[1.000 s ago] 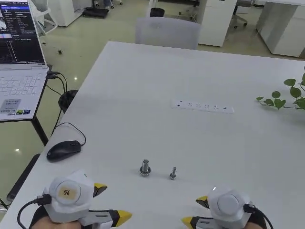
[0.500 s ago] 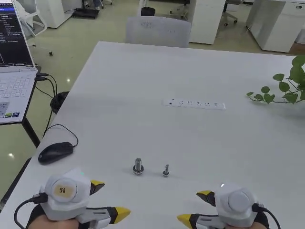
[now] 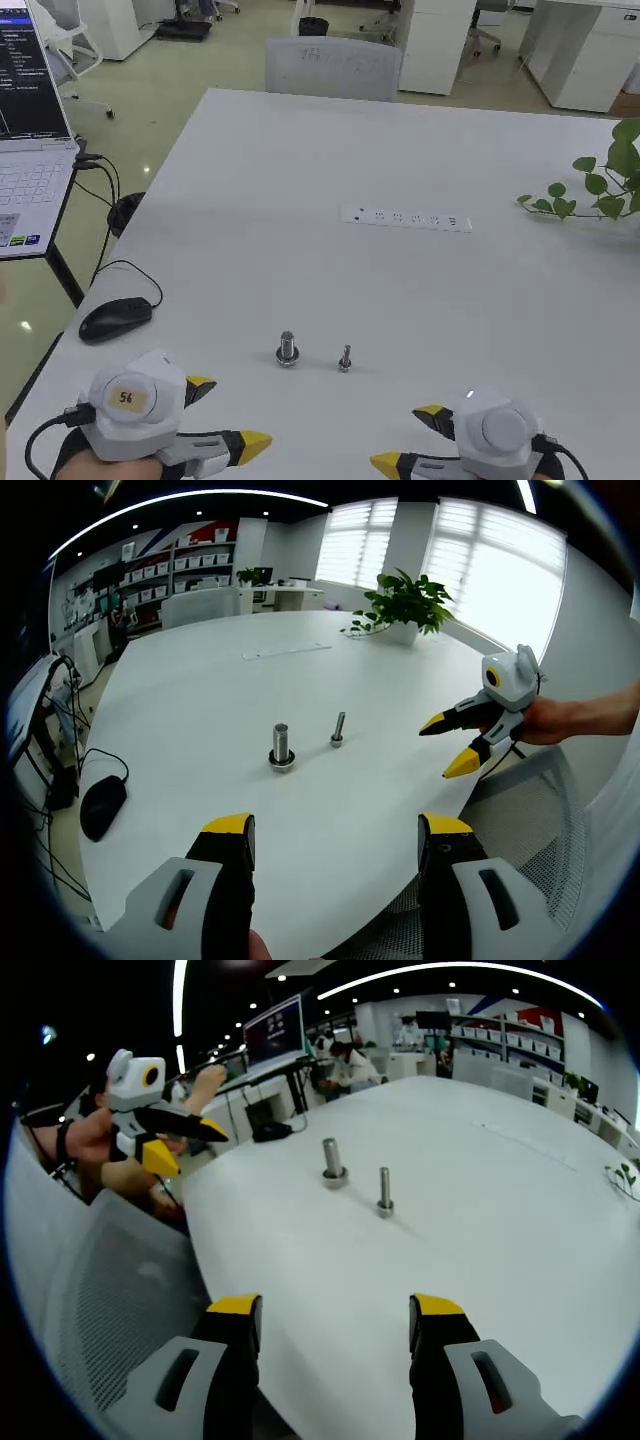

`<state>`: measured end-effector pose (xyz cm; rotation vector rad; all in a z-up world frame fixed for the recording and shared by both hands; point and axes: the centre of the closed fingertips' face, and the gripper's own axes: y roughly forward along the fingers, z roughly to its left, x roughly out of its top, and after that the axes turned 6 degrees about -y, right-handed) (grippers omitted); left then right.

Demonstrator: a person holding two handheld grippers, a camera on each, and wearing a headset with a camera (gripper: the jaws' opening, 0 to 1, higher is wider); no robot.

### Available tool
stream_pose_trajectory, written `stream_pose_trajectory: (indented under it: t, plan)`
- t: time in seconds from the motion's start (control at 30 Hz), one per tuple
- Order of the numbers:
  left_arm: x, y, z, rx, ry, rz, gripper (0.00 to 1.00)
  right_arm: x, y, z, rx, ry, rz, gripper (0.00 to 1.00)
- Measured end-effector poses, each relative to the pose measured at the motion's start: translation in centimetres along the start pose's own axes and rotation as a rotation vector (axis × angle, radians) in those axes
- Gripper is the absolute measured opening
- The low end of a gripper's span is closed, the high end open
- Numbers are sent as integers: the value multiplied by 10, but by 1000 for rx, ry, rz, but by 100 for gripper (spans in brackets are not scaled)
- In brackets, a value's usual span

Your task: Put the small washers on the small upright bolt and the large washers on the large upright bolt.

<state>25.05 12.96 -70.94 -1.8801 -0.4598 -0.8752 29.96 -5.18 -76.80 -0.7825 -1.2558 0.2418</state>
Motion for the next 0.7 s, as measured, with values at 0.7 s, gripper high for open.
stream_pose_trajectory:
  t: [0.7]
  plan:
    - [7, -5, 0, 19, -38, -35, 66, -10, -4, 2, 12, 3, 8, 62]
